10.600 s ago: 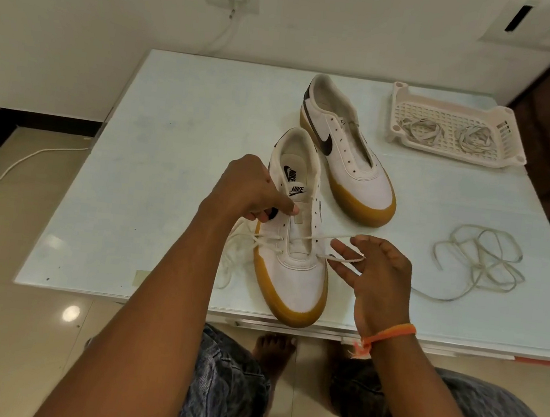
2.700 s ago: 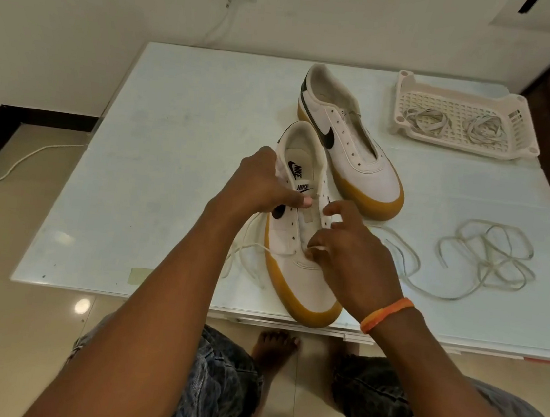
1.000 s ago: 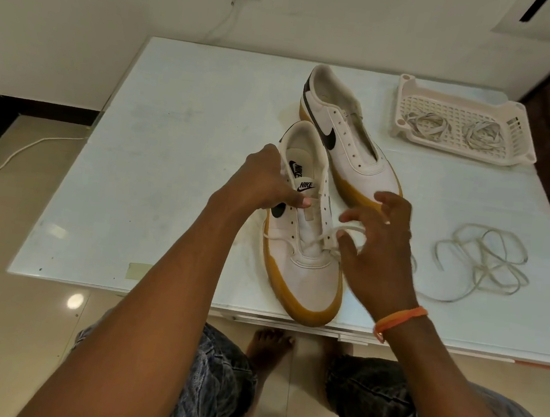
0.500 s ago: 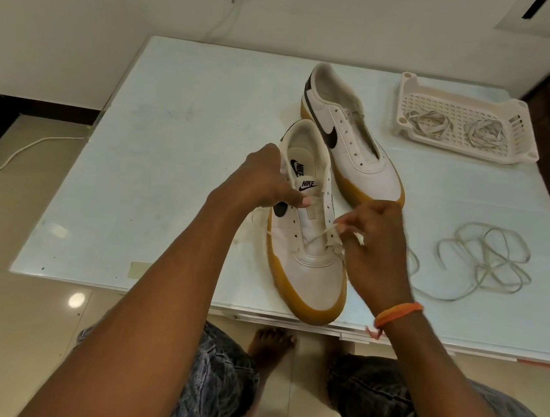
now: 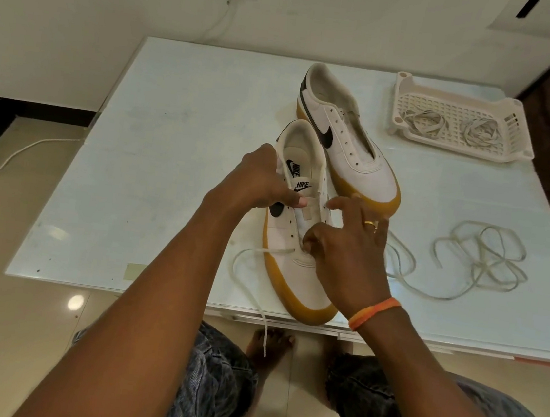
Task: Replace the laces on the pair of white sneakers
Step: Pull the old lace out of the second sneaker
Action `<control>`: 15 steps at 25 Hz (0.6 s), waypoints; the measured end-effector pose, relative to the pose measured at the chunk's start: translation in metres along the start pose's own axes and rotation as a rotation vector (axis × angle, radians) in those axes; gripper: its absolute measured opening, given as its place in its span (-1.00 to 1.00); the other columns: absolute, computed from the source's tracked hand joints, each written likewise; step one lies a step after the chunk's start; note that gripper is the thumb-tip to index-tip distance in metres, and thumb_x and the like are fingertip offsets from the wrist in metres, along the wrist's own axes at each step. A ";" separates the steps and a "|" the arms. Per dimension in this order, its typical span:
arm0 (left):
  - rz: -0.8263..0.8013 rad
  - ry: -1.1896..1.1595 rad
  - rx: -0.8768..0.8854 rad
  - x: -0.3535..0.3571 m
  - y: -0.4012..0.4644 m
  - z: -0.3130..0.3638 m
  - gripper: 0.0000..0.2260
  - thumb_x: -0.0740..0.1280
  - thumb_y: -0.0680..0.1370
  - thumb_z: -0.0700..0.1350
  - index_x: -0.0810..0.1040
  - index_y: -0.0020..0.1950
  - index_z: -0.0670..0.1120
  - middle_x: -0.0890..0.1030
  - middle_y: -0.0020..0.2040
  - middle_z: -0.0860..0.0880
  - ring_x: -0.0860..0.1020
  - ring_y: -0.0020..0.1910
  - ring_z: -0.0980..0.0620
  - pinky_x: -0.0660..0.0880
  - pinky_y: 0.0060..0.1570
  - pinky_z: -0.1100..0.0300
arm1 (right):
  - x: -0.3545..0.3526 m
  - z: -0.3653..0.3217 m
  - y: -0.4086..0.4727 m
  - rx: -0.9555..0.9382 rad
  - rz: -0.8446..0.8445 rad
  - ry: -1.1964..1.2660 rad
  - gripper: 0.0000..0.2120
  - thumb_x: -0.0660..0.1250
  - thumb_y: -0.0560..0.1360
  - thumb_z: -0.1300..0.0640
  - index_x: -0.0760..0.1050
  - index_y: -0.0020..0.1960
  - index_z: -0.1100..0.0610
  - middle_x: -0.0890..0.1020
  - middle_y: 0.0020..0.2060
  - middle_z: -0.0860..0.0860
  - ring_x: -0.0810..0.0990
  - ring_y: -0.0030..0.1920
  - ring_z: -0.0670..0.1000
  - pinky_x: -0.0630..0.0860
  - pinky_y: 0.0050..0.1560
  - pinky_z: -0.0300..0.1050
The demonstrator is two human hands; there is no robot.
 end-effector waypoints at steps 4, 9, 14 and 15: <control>-0.013 -0.028 -0.029 -0.001 -0.002 -0.002 -0.32 0.61 0.31 -0.04 0.33 0.30 -0.09 0.54 0.15 -0.11 0.56 0.10 -0.11 0.57 0.11 -0.04 | -0.030 0.030 0.005 0.181 0.222 0.304 -0.92 0.43 0.47 0.24 0.56 -0.12 0.10 0.42 0.11 0.08 0.48 0.10 0.07 0.48 0.19 0.09; -0.009 -0.022 -0.024 -0.002 -0.004 0.000 -0.32 0.61 0.31 -0.05 0.34 0.30 -0.10 0.54 0.15 -0.10 0.56 0.10 -0.09 0.56 0.13 -0.04 | -0.042 0.033 0.001 0.163 0.265 0.344 -0.82 0.45 0.43 0.21 0.57 0.01 0.05 0.38 0.22 0.09 0.41 0.27 0.06 0.40 0.30 0.11; 0.006 0.007 0.000 -0.001 -0.004 0.002 -0.35 0.59 0.35 -0.04 0.34 0.32 -0.09 0.51 0.08 -0.04 0.55 0.04 -0.05 0.57 0.02 0.08 | -0.004 -0.005 0.002 -0.058 0.013 -0.009 -0.84 0.53 0.36 0.14 0.65 -0.09 -0.04 0.37 0.40 0.18 0.14 0.50 0.32 0.04 0.39 0.49; 0.008 0.010 0.006 -0.001 -0.004 0.003 -0.37 0.58 0.36 -0.04 0.34 0.32 -0.08 0.49 0.06 -0.03 0.55 0.02 -0.04 0.55 -0.01 0.10 | -0.001 -0.004 0.003 -0.040 -0.008 -0.033 -0.84 0.55 0.34 0.17 0.64 -0.15 -0.02 0.41 0.36 0.18 0.19 0.48 0.33 0.07 0.37 0.51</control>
Point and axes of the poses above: each hand's wrist, its own y-axis towards the middle knuckle, its own x-axis out of the palm, z = x × y, the point moved 7 cm from there along y, towards the middle knuckle
